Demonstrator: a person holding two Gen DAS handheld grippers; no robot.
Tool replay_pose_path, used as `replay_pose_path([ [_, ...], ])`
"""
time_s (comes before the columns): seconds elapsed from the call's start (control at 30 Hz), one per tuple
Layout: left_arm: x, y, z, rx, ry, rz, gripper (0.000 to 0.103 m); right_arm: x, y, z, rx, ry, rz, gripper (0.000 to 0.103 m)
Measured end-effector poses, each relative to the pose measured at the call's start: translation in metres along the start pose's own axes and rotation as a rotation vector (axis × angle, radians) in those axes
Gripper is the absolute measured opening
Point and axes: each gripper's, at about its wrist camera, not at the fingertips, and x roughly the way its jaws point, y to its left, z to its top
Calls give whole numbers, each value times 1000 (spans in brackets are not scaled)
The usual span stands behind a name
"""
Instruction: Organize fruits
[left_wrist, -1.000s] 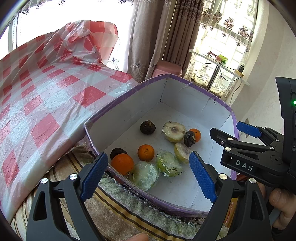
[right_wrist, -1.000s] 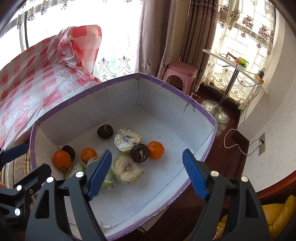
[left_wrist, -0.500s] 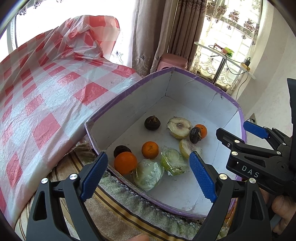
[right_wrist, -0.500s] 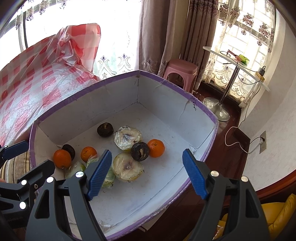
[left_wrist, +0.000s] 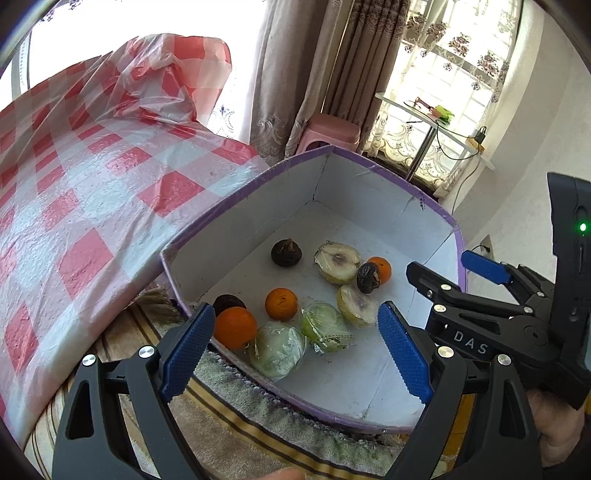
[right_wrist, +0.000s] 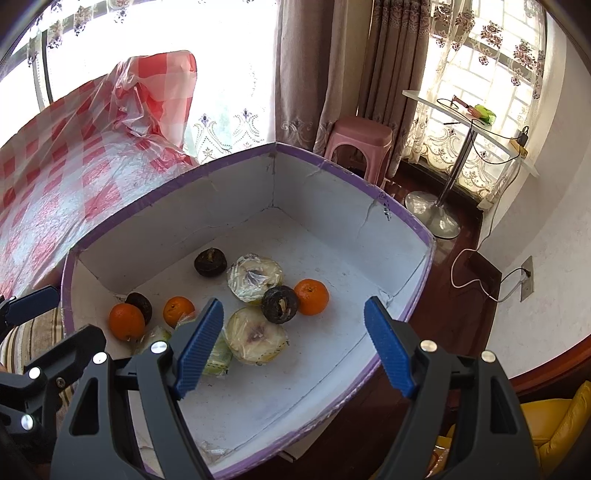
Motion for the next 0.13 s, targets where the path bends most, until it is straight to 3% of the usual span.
replay_pose_path([
  [0.07,-19,13,-4,-38,-21,8,87,-9,12,2,-24,-21,34,84],
  [0.13,-43,32,-15,-80,-50,66,87,-18,29,3,-65,-45,80,89],
])
